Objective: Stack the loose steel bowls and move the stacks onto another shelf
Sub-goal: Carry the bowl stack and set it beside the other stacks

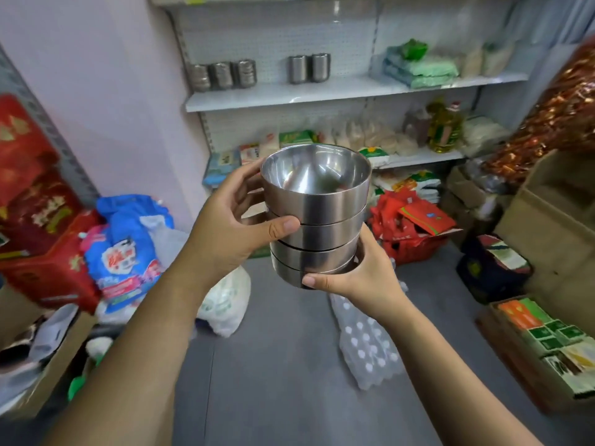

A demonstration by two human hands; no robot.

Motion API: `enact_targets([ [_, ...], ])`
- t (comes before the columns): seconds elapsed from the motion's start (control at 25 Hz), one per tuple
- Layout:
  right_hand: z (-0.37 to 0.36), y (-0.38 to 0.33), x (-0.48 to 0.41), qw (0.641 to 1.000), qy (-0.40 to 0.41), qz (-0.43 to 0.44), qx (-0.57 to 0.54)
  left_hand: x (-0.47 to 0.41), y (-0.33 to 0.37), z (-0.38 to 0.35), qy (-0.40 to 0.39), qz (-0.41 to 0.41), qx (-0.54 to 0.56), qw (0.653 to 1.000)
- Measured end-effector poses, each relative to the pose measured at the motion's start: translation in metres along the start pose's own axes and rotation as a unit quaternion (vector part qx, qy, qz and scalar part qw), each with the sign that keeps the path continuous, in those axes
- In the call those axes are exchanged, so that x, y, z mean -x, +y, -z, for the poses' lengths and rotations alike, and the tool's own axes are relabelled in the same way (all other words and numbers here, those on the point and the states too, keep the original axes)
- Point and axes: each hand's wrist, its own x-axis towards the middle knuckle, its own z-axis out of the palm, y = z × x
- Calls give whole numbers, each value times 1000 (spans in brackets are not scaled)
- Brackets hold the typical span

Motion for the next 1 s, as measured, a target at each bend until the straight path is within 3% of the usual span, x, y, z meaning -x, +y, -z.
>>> enact_targets([
  [0.28, 29, 40, -94, 999, 45, -15, -2, -119, -57, -8, -49, 21, 9, 999],
  [0.68, 87, 92, -313, 1000, 7, 28, 7, -319, -115, -15, -13, -5, -9, 1000],
  [1.0, 112, 143, -422, 1000, 23, 3, 14, -435, -177, -23, -30, -3, -19, 999],
])
